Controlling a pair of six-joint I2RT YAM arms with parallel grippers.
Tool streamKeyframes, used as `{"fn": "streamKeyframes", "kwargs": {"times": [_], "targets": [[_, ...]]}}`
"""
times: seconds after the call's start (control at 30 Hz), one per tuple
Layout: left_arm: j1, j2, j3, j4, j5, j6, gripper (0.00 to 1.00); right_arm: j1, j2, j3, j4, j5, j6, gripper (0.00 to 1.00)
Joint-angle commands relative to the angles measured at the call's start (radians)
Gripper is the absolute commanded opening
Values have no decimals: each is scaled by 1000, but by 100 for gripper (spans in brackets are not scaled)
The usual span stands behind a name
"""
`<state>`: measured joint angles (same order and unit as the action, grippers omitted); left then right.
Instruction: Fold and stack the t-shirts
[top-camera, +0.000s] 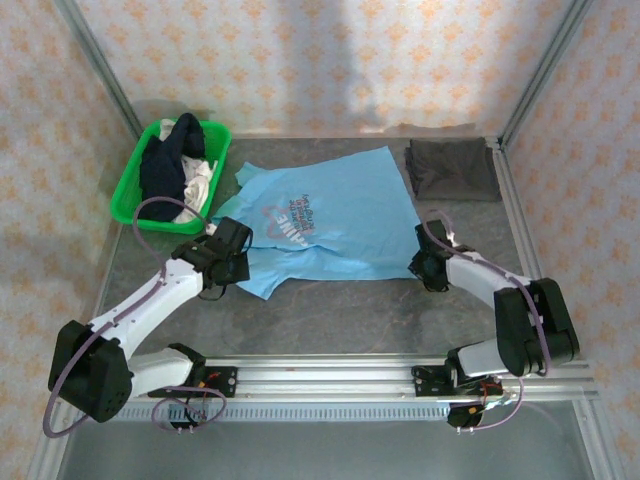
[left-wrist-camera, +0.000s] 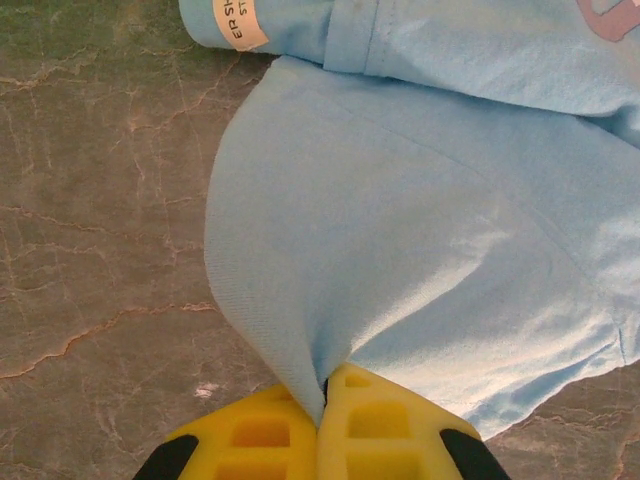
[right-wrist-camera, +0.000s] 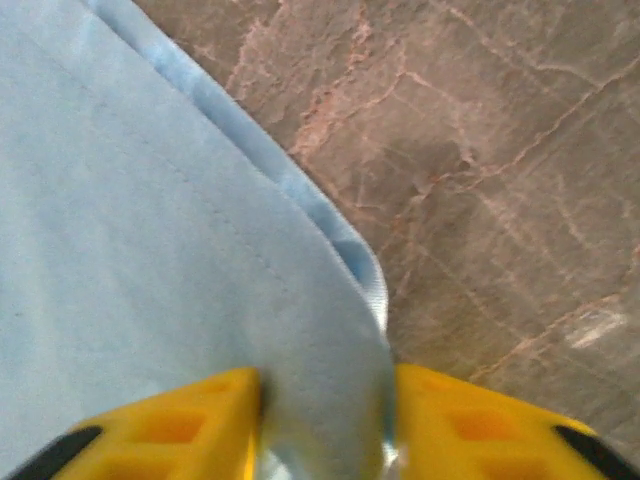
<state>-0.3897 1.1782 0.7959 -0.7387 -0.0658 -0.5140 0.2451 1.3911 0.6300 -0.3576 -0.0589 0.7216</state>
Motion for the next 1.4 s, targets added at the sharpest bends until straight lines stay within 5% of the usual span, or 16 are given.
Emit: {"fn": "streamKeyframes", "kwargs": {"times": [0.0, 0.13, 0.37, 0.6, 0.77, 0.9, 1.17, 1.27, 1.37], "targets": [[19, -21, 34, -35, -43, 28, 0, 19, -31, -11, -40, -50, 25, 20], [29, -68, 107, -102, -60, 45, 0, 19, -169, 65, -162, -35, -11, 0], [29, -190, 309, -263, -138, 82, 0, 20, -448, 290, -403, -31, -100, 0], [29, -242, 498, -267, -215, 124, 0, 20, -519, 465, -388, -88, -141, 0], [58, 2, 689, -193, -204, 218, 0, 18, -237, 629, -291, -99, -171, 0], [146, 296, 992, -144, -90, 306, 0, -17, 98, 973, -300, -104, -226, 0], [227, 914, 2204, -496, 74, 367, 0, -96, 710, 2140, -669, -283, -271, 0], [229, 796, 2136, -438, 88, 383, 0, -110, 696, 2252, -690, -321, -252, 0], [229, 498, 1708, -231, 118, 381, 0, -110, 553, 2072, -682, -312, -276, 0]]}}
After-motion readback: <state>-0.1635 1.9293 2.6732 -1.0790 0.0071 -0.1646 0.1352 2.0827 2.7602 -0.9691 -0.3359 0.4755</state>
